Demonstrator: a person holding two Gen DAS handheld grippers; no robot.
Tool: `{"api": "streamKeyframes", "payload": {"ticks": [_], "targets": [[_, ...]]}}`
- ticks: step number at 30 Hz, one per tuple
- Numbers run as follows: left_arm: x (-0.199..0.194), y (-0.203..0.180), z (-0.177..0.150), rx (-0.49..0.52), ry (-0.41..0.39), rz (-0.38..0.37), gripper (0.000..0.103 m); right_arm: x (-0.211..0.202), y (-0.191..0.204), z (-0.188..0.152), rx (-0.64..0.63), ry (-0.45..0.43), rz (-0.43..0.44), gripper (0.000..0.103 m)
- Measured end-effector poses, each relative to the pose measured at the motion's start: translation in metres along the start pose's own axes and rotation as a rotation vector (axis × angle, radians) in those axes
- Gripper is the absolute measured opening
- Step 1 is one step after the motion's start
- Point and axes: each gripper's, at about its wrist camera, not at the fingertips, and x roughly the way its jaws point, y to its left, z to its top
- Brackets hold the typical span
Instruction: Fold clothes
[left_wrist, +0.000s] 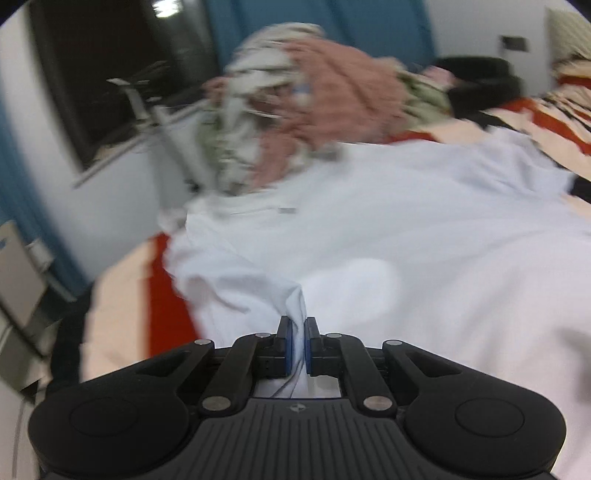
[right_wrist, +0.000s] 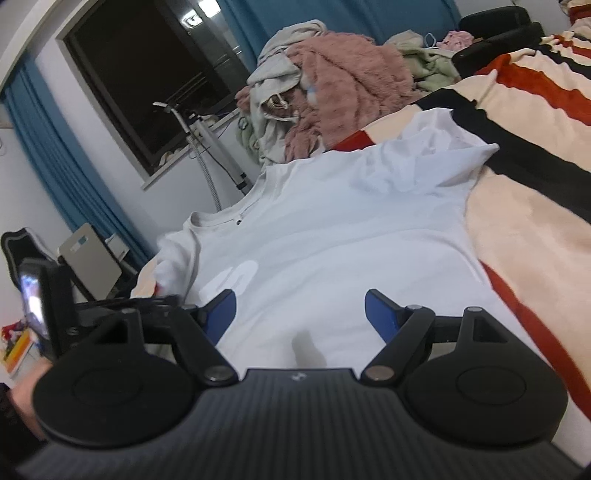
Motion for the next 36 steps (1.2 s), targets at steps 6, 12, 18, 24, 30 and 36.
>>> {"api": "streamKeyframes", "payload": {"ticks": [6,12,18,24,30,36], "targets": [[0.021,-0.024,-0.014,-0.099,0.033,-0.064,0.009,-0.002,-0.003,-0.001,-0.001,0.003,0.004,0.079],[-0.022,0.024,-0.029,-0.320,-0.019,-0.206,0.041,-0.005,-0.004,-0.001,0.011,0.007,0.018,0.079],[-0.037,0.094,-0.051,-0.595,-0.055,-0.252,0.048,-0.004,-0.003,-0.001,0.006,0.009,0.010,0.079],[0.018,0.150,-0.078,-0.964,0.042,-0.318,0.044,0.001,-0.002,-0.005,-0.007,0.020,0.004,0.079],[0.039,0.159,-0.076,-1.037,0.005,-0.354,0.005,0.006,0.000,-0.010,-0.032,0.032,-0.009,0.079],[0.019,0.204,-0.068,-0.990,-0.096,-0.261,0.004,0.008,0.004,-0.013,-0.054,0.040,-0.019,0.079]]}}
